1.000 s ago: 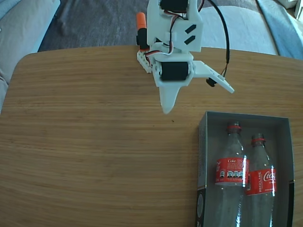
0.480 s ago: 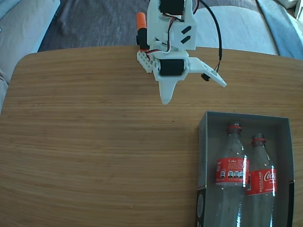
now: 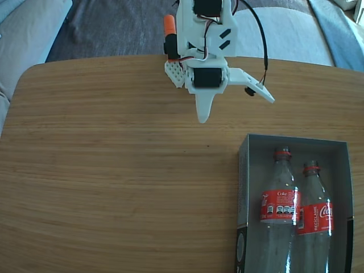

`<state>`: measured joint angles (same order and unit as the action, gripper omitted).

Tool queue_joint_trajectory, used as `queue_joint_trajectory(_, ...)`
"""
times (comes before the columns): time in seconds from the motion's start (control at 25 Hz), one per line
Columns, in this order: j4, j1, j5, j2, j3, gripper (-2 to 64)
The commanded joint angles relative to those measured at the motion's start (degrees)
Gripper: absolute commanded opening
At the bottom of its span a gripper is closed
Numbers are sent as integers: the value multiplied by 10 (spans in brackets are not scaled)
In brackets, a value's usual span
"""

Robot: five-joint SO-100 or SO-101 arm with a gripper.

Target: Grasp the bottles and put them in the box.

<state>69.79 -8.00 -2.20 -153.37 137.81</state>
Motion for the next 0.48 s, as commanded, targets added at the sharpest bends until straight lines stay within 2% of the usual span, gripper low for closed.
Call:
queue_joint_trajectory(0.0,-6,-13,-2,-14,8,-4)
queue_joint_trajectory(0.44,-18,40,0,-115,83,-5)
